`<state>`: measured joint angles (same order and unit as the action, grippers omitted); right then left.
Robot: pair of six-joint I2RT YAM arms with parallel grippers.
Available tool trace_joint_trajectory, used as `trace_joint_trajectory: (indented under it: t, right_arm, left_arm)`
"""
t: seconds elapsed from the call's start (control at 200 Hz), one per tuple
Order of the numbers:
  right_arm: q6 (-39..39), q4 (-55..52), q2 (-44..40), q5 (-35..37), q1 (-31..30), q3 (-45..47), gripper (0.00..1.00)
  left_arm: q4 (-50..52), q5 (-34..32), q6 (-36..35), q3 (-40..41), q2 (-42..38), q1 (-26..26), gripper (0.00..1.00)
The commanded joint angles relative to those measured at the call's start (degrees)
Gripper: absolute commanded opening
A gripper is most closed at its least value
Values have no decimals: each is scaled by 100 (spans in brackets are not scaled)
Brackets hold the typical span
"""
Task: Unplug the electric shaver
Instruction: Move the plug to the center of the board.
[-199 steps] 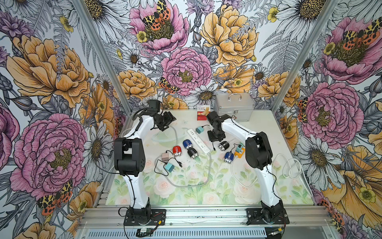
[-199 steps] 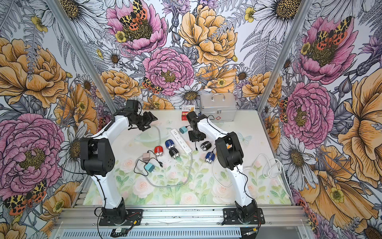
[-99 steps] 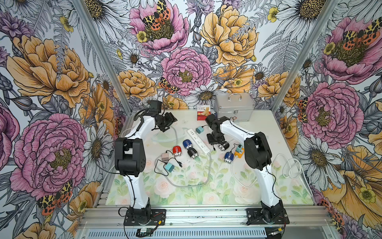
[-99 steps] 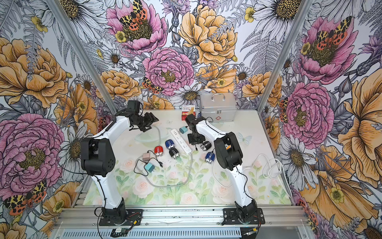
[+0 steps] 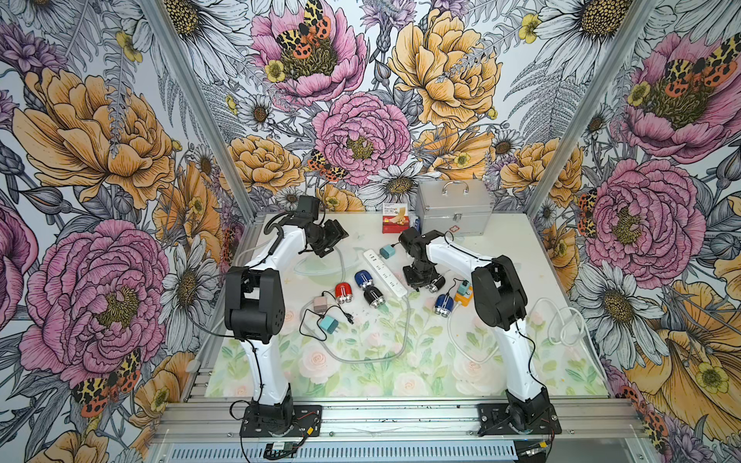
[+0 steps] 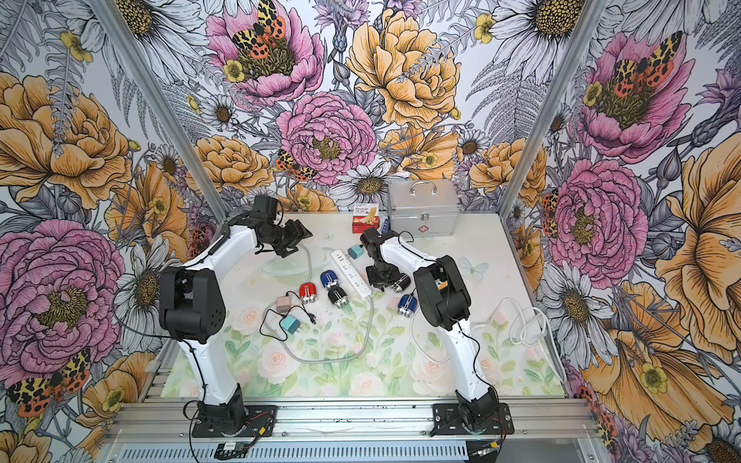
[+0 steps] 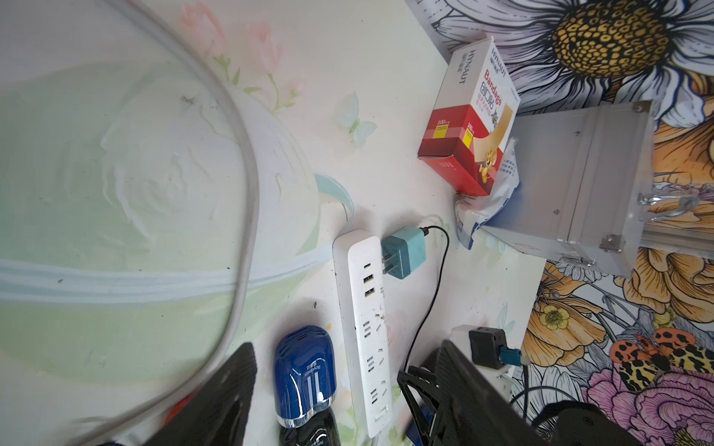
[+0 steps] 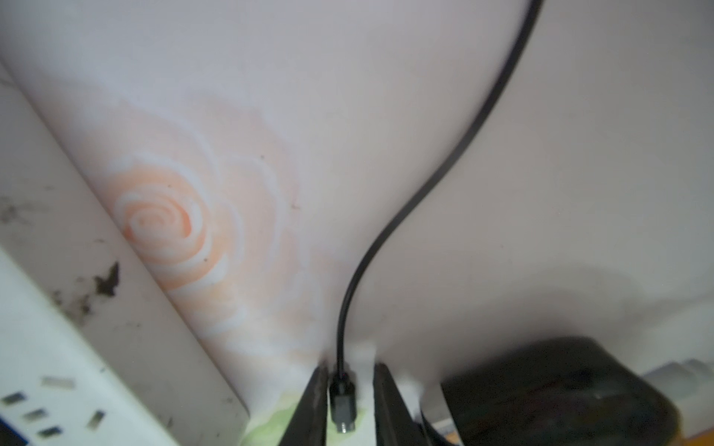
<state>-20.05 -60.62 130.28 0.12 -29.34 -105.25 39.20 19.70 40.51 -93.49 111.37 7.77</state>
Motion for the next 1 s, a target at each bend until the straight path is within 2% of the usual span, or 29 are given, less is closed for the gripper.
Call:
trace_joint_trajectory:
  t: [0.0, 0.225, 0.425, 0.716, 0.996]
  right_arm:
    - [169, 7, 55, -41, -67, 49, 19]
    - [292, 6, -294, -125, -207, 267, 12]
    - [133, 12, -924, -81, -289, 1094, 8]
    - [-265, 112, -1913, -58, -534, 2343, 7]
    - [-553, 173, -2751, -233, -700, 3447, 8]
  left_arm:
    - [-19, -159, 18, 70, -331, 40, 75]
    - [-18, -187, 27, -17, -289, 154, 75]
    - [-35, -186, 18, -113, -182, 360, 75]
    - [-20, -300, -261, -318, -13, 835, 75]
    - [-14, -362, -385, -534, 174, 1075, 75]
